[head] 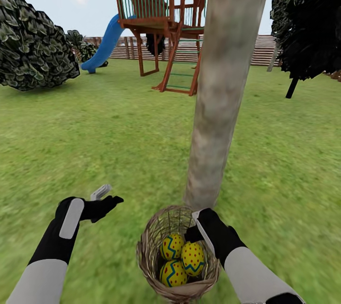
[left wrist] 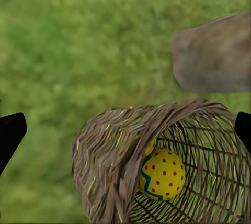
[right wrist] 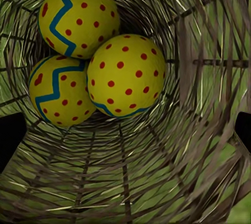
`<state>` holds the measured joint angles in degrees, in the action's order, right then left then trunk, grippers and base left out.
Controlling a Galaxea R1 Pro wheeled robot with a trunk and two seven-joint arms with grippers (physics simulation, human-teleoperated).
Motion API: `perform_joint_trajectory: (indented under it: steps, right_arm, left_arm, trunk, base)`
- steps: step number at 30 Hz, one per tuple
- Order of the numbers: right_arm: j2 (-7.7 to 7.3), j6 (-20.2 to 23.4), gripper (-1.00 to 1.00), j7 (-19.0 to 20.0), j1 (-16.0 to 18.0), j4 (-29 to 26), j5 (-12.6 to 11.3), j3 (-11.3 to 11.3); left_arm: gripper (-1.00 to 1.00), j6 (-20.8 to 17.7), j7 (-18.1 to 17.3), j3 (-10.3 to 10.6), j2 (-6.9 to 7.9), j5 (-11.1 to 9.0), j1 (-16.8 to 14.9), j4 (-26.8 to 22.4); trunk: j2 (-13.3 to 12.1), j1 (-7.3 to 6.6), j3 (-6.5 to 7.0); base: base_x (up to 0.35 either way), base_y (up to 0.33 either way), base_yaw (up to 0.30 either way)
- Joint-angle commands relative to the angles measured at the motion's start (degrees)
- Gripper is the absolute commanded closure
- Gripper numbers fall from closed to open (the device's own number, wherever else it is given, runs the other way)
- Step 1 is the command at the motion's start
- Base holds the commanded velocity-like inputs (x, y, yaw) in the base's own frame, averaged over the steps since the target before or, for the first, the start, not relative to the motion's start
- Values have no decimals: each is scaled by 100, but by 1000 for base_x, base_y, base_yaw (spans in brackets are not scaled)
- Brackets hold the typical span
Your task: Take the three Easter eggs out of the wicker basket on the lawn in the garden, then place them on the lawn next to a single tree (choose any tree) so that all three eggs are next to the same tree and none are left in the basket.
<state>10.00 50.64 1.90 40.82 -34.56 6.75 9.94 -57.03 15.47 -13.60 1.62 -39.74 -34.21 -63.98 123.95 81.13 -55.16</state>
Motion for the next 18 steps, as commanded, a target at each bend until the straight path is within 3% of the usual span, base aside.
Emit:
perform_joint_trajectory:
  steps: [1,3,5,10,11,14,15,18]
  right_arm:
    - [0,18,-100,19,11,1,41,9]
    - [0,11,-100,18,20,15,9,8]
    - [0,8,-100,20,32,29,-155,8]
    - [0,-6,-100,13,39,42,-345,9]
    - [0,-2,-100,13,40,49,-356,8]
    - [0,-19,-100,12,40,155,-365,8]
    - [0,-46,-100,12,40,187,-366,8]
    - [0,-93,-100,4,63,206,-355,8]
  left_arm:
    - [-100,-19,48,-21,16,-70,-5,-43]
    - [-100,-19,28,-47,62,-83,-6,-112]
    - [-100,-23,-209,-164,228,-265,-7,-376]
    - [-100,-10,-931,-457,725,-1371,-9,-991]
    - [-100,-2,-1062,-481,905,-1701,-8,-1021]
    - [-100,12,-1369,-525,1193,-2470,-7,-1061]
    - [-100,18,-1471,-555,1279,-2640,-7,-1041]
    - [-100,18,-1728,-578,1364,-2797,-7,-1060]
  trunk:
    - [44,22,-24]
    - [124,66,-60]
    - [204,109,-95]
    - [405,219,-185]
    - [445,241,-203]
    - [565,307,-257]
    - [605,329,-275]
    - [726,395,-329]
  base:
    - [0,0,0]
    - [0,0,0]
    - [0,0,0]
    - [0,0,0]
    - [0,0,0]
    - [0,0,0]
    - [0,0,0]
    - [0,0,0]
